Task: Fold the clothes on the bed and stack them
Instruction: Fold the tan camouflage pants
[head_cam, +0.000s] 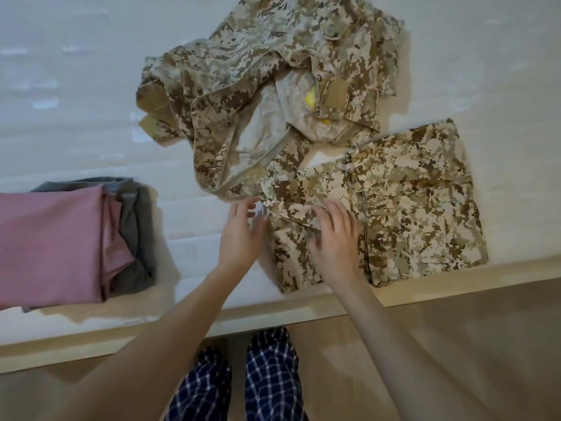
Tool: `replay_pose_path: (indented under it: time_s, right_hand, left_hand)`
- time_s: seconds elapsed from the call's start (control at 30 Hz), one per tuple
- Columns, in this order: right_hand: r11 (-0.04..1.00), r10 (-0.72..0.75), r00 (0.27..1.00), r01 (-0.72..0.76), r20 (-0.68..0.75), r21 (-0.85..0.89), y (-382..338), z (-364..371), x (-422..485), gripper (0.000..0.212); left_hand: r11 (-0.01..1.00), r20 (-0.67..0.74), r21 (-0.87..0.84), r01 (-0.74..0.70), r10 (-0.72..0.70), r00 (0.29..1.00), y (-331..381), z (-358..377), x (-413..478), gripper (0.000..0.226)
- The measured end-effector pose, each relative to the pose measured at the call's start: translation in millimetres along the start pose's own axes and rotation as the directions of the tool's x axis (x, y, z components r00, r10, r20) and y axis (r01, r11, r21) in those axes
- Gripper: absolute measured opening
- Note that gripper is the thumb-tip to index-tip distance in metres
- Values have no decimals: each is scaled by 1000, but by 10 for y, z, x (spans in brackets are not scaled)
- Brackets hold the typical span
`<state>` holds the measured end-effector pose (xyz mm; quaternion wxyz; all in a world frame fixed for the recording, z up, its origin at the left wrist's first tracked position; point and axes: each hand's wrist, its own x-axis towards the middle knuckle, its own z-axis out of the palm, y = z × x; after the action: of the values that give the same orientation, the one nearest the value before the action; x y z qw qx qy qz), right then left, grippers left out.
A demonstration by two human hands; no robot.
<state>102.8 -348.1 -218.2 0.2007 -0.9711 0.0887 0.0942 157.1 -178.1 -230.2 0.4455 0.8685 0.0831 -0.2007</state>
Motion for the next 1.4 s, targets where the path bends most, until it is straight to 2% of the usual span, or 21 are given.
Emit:
replay_pose_path:
  time_s: [0.1,0.17,0.23,0.3,0.4,0.47,0.53,0.6,0.67,0.7,0.73,0.8,0.83,0.9,0.97,1.0,1.1,1.17,1.27,1.33,1.4]
  right_hand:
    - [999,-42,997,40,62,27,150,-135,147,44]
    - [968,26,985,-68,170,242,239,-332,298,30]
    - [857,92,948,-231,305,460,337,-549,482,17]
    - [776,153,923,-334,353,535,442,-709,656,7]
    - [633,210,875,-462,436,621,556,-736,833,19]
    - [544,218,842,-525,494,654,604,-684,895,23]
    - [549,262,831,-547,491,633,593,-598,897,22]
    - [724,333,871,-482,361,494,554,-473,875,18]
    - [841,405,907,-418,114,343,444,-337,764,22]
    - [873,411,911,-382,-38,305,347,-284,671,28]
    - [907,378,905,-320,-193,275,240,-231,560,33]
    - [967,237,906,-185,-351,178,43,-87,308,42]
    - [985,158,934,-126,-322,117,-42,-13,187,49]
    - [999,35,999,-35,-32,6,-91,175,29,59]
    - [1000,8,955,-10,296,6,-48,332,-9,57]
    - [999,12,928,-28,372,35,-28,369,14,57]
    - [949,65,900,-189,430,252,-173,213,109,63]
    - [841,80,869,-321,488,435,-372,2,89,78]
    - [763,54,786,-430,616,483,-813,-264,-58,97]
    - [702,93,776,-495,623,512,-1111,-336,-141,81]
    - [622,239,802,-560,547,548,-1243,-374,-136,41]
  left_hand:
    - [939,77,224,-260,249,966,-29,-132,186,30]
    - [892,142,273,-360,332,932,35,-190,348,24]
    - [888,232,234,-397,345,909,112,-251,511,17]
    - [929,351,146,-339,272,896,184,-328,653,14]
    - [984,478,39,-173,134,868,273,-417,794,26]
    - [995,486,1,-95,83,870,287,-400,842,35]
    - [999,401,17,-48,37,915,262,-310,841,28]
    - [1000,143,13,-15,13,990,218,-170,727,13]
    - [988,-113,-140,67,-83,990,187,-47,463,22]
    - [964,-154,-232,127,-166,974,153,20,312,29]
    - [929,-123,-312,200,-248,961,117,96,146,37]
    - [849,55,-412,332,-341,938,67,255,-181,53]
    - [821,132,-434,372,-350,927,49,326,-303,57]
    - [820,199,-413,395,-343,918,-9,426,-366,52]
    - [849,215,-342,403,-347,913,-25,430,-285,41]
    - [851,226,-331,407,-348,910,-13,409,-244,36]
    - [877,191,-344,336,-285,939,118,309,-276,27]
    - [899,83,-365,243,-228,970,231,217,-457,28]
    - [935,-90,-333,123,-162,983,356,-26,-817,35]
    - [969,-118,-238,62,-92,989,433,-217,-1047,42]
    - [987,-43,-157,24,-31,999,494,-370,-1235,44]
